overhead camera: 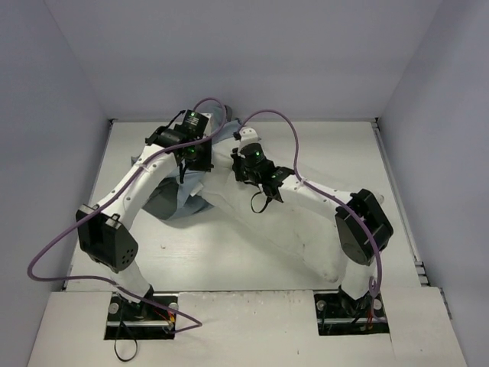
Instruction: Put the pillow into the pillowcase
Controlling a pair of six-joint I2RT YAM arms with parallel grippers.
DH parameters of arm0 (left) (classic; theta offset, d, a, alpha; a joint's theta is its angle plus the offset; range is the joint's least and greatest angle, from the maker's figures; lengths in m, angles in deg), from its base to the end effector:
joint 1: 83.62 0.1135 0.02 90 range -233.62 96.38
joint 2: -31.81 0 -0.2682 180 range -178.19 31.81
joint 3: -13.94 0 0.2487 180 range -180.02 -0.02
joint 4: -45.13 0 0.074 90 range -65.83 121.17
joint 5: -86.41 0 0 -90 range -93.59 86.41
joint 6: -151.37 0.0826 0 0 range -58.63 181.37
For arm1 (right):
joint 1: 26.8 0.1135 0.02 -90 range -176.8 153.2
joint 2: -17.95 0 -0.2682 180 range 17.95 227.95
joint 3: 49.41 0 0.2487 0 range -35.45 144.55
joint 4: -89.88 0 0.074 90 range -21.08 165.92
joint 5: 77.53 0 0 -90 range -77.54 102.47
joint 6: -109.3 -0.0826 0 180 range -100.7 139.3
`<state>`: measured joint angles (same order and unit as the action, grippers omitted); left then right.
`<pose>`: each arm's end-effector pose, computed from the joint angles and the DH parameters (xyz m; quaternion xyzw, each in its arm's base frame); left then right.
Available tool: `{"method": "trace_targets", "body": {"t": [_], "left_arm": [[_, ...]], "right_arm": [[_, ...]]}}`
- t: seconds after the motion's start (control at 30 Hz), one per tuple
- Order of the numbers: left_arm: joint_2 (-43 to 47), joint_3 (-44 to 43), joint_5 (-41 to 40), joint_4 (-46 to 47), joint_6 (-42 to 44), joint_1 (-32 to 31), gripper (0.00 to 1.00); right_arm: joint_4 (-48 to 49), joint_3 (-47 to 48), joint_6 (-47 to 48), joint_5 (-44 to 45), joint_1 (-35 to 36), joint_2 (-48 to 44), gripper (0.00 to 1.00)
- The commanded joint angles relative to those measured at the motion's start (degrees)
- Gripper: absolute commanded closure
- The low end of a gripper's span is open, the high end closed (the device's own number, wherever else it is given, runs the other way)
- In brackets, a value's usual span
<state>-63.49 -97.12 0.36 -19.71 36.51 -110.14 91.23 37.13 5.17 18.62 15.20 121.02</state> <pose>0.3434 -0.1777 0.3299 0.0256 0.9361 -0.1805 0.3008 0.3550 0.3077 0.2631 -0.1594 0.7777 0.2478 0.5554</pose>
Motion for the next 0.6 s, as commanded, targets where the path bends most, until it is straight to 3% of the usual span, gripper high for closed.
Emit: {"method": "trace_targets", "body": {"t": [0.0, 0.2, 0.33, 0.43, 0.57], "left_arm": [[0.56, -6.59, 6.05, 0.77, -3.87, -0.72, 1.0], [-0.58, -17.23, 11.96, 0.69, -6.07, -1.6, 1.0], [-1.28, -21.2, 16.7, 1.21, -8.53, -2.56, 1.0], [-0.94, -17.09, 15.66, 2.7, -8.45, -4.15, 1.0], [3.02, 1.15, 16.97, 11.99, -12.3, -4.06, 1.0]], "right_arm": [[4.46, 2.21, -2.39, -2.29, -0.6, -2.42, 1.0], [4.38, 9.24, -0.99, -0.62, -0.95, -6.04, 1.0], [8.22, 3.92, -6.16, -2.18, -0.95, -3.58, 1.0], [13.32, -2.76, -10.91, -4.13, -1.04, -1.73, 1.0], [18.96, -7.61, -16.0, -10.17, -3.84, -0.5, 1.0]]}}
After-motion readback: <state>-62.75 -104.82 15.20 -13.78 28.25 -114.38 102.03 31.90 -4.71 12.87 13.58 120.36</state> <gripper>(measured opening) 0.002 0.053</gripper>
